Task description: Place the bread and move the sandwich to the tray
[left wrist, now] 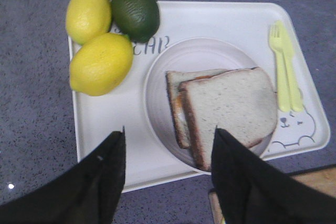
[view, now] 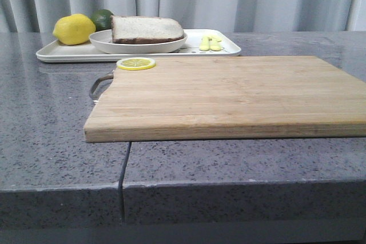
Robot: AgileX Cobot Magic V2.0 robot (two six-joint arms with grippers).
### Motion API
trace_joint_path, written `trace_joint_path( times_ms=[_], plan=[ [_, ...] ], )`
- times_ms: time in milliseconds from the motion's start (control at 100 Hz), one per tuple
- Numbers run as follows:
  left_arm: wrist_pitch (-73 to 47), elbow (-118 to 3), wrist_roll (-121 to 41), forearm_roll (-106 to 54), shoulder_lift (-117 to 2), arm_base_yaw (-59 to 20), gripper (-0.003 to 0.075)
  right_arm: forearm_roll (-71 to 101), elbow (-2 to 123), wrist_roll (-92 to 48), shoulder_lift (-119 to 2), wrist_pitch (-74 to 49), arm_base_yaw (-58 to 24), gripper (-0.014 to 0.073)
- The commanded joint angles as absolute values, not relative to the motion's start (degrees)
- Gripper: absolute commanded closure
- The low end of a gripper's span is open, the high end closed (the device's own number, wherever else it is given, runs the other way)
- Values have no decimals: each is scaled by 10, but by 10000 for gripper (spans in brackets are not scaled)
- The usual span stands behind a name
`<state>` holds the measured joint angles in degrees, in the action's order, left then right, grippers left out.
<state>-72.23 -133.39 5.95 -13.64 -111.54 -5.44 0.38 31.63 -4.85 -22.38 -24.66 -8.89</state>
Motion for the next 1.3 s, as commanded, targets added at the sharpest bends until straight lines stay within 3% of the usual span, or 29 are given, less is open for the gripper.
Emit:
trace_joint_path(
  times_ms=[0, 230, 440, 1060, 1290],
  plan=[
    [-712, -1343, 49, -122, -1047, -83, 372, -3, 331, -47, -225, -203, -85, 146],
    [-693, -1295, 51, 43, -945, -179, 372, 0, 331, -47, -225, -204, -85, 146],
    [-624, -1184, 62, 49, -833, -225, 372, 0, 331, -47, -225, -208, -85, 146],
    [-207, -508, 102, 38, -384, -245, 372, 0, 331, -47, -225, -220, -85, 146],
    [-125, -338, 102, 6, -248, -245, 372, 0, 331, -47, -225, -220, -85, 146]
  ],
)
